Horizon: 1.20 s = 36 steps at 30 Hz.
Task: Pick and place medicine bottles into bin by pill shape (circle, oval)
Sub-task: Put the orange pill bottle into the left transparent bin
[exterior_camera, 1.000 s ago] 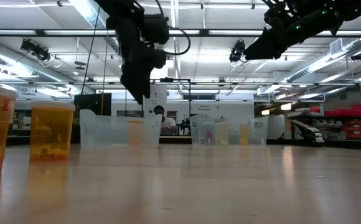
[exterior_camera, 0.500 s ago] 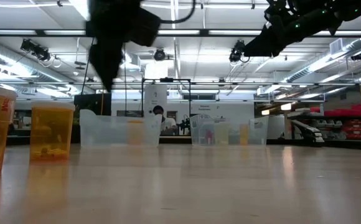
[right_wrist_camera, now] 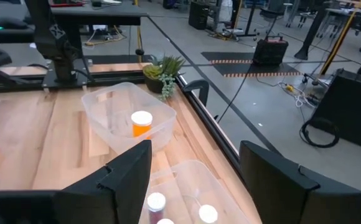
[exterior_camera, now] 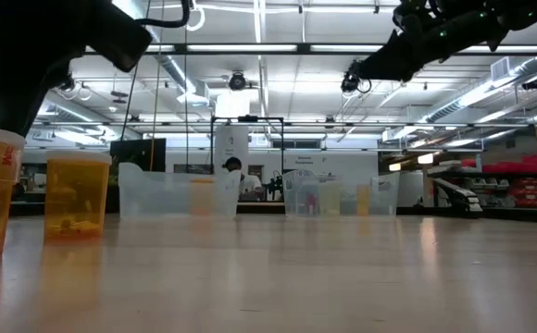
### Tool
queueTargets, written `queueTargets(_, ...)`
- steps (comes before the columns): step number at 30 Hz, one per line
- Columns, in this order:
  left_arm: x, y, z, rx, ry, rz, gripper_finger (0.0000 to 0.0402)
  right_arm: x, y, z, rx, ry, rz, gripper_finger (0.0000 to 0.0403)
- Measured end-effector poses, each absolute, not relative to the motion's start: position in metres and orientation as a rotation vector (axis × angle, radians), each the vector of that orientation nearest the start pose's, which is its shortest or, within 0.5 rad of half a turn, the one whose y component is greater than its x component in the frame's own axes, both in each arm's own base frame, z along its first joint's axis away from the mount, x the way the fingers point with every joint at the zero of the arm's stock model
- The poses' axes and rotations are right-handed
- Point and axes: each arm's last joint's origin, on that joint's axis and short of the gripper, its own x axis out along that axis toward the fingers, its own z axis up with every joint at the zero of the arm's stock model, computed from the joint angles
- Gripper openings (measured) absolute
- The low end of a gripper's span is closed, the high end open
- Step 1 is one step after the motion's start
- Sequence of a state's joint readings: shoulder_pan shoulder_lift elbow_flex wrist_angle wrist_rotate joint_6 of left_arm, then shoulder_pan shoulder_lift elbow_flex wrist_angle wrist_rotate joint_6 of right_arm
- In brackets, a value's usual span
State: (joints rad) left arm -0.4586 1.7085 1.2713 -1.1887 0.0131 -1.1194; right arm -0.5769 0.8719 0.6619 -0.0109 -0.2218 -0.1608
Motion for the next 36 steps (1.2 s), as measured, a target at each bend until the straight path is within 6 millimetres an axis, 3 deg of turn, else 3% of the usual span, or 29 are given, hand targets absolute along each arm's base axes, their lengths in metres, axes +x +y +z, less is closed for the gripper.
queueTargets(5, 0.267, -0.135, 0.202, -0.551, 1.517, 0.54, 0.0277, 0.169, -0.099, 0.292, -0.075, 0.229, -0.321, 0.0251)
queueTargets(16, 0.28, -0.116, 0.165, -0.628, 1.38, 0.418, 0.0281, 0.17, -0.098, 0.292, -0.072, 0.228, -0.313, 0.0251)
queueTargets(23, 0.284, -0.105, 0.163, -0.598, 1.369, 0.396, 0.0263, 0.17, -0.098, 0.292, -0.073, 0.229, -0.313, 0.0251)
queueTargets(33, 0.288, -0.094, 0.163, -0.562, 1.371, 0.371, 0.0199, 0.17, -0.098, 0.292, -0.076, 0.231, -0.325, 0.0251)
queueTargets(36, 0.29, -0.089, 0.163, -0.552, 1.371, 0.367, 0.0196, 0.17, -0.098, 0.292, -0.076, 0.231, -0.325, 0.0251)
